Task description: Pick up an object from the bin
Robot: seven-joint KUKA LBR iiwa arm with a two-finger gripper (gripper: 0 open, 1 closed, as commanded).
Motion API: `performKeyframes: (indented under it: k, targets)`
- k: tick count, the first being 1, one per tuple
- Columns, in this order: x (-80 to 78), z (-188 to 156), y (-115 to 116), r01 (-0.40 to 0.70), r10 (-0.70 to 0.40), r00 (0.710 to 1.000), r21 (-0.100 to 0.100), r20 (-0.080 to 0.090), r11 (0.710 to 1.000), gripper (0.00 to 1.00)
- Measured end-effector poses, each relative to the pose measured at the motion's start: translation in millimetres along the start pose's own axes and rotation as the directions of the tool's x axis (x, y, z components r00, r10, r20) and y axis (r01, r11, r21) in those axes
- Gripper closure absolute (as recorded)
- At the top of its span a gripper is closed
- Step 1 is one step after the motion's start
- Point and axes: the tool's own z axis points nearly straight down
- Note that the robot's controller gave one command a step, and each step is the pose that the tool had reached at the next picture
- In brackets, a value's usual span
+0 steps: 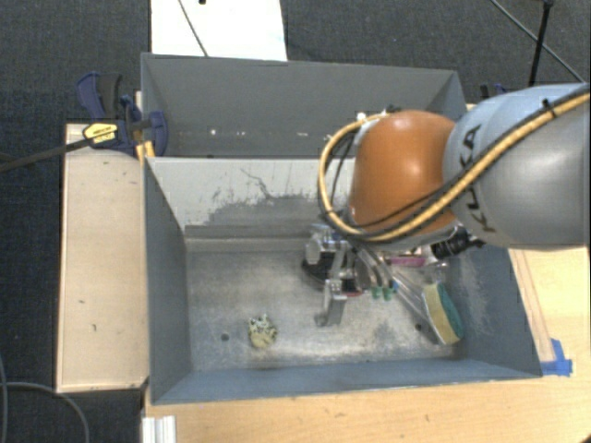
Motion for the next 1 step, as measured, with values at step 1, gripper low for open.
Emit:
performKeyframes:
  k: [1]
  targets:
    - [-52.9,82.5,-44.9,0.153,-0.153,0.988,0.002,0.000,0.988,0.00]
